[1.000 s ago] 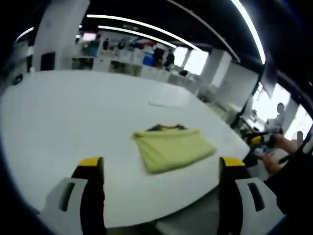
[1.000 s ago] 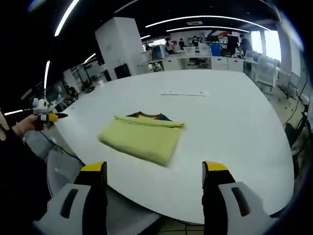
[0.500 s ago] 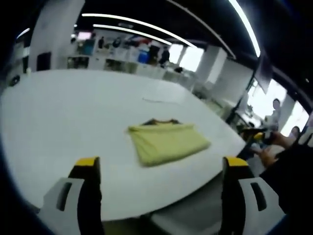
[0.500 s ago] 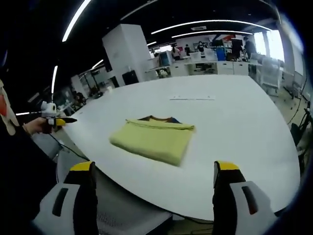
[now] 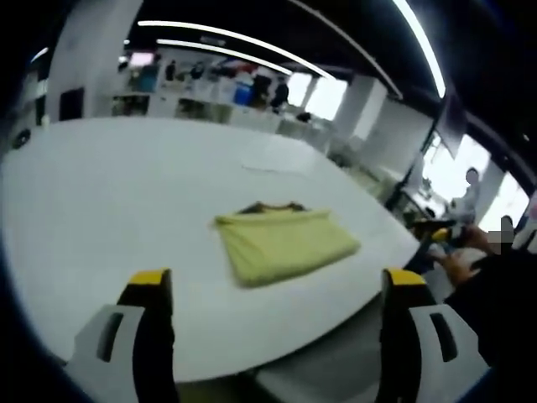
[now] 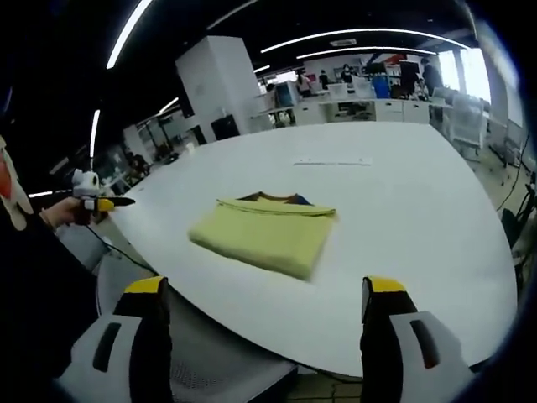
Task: Fold the garment on the visible template until the final outline fits inside the template.
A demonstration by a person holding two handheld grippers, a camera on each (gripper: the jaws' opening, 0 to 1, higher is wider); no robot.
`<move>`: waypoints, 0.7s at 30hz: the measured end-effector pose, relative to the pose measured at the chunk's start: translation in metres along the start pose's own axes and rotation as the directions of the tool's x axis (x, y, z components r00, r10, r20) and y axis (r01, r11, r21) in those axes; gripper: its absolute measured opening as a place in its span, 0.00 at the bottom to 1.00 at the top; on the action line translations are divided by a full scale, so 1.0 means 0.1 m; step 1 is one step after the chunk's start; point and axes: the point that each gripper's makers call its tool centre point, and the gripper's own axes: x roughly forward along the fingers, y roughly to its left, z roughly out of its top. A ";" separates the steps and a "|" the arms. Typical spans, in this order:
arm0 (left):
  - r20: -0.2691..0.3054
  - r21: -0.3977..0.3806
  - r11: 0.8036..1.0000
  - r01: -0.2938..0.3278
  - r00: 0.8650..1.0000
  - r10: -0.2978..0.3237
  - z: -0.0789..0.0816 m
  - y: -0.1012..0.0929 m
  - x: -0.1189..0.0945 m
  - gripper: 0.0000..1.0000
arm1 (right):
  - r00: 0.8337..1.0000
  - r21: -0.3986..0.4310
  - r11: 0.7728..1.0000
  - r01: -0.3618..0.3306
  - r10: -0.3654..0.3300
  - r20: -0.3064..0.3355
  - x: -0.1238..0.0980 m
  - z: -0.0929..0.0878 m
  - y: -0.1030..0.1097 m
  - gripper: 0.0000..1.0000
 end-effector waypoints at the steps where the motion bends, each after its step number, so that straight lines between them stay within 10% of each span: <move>1: -0.002 0.001 1.000 0.000 1.000 0.000 0.00 0.00 0.01 0.99 | 1.000 0.001 1.000 0.000 0.000 -0.001 0.00 0.00 0.00 0.95; 21: -0.077 -0.016 0.999 0.050 0.996 -0.051 -0.06 -0.01 0.54 0.86 | 0.996 -0.029 0.998 -0.055 0.053 -0.070 0.59 0.04 -0.04 0.70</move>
